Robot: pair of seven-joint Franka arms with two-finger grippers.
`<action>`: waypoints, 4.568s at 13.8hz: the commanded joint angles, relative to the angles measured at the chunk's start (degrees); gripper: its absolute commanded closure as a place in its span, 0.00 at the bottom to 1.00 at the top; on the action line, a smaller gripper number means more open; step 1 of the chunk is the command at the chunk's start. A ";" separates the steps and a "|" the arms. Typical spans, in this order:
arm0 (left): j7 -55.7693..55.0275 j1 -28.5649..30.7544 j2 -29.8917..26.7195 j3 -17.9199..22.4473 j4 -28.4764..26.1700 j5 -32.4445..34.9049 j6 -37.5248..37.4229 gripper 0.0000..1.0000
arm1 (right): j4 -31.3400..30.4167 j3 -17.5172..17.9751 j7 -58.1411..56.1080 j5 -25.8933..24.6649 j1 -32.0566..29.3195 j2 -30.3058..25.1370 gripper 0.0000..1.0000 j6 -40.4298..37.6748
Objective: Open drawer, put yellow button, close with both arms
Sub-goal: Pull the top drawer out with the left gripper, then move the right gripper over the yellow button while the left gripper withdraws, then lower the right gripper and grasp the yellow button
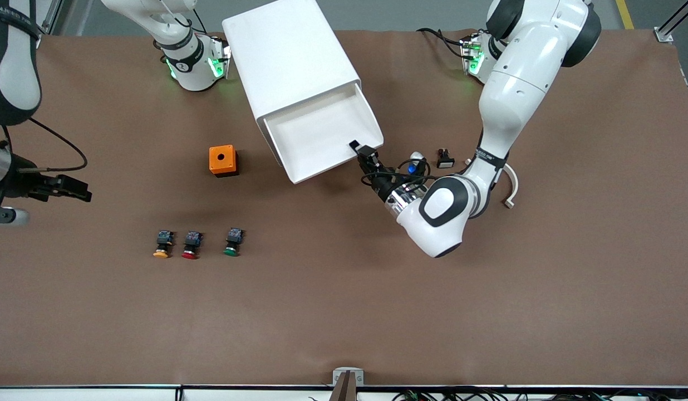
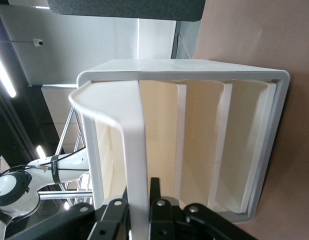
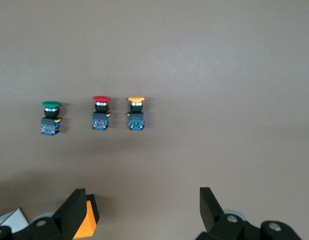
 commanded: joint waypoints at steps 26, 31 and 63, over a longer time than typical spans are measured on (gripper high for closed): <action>82.07 -2.35 -13.36 10.45 8.42 34.60 24.87 0.01 | -22.15 0.37 4.39 2.18 2.95 14.22 0.00 42.77; 81.45 -5.60 -14.59 10.36 8.25 52.00 26.54 0.01 | -22.94 0.46 4.39 2.18 3.03 16.95 0.00 45.41; 76.97 -6.04 -14.24 8.16 7.02 56.95 28.83 0.01 | -24.62 0.46 6.94 2.18 4.62 19.50 1.00 49.81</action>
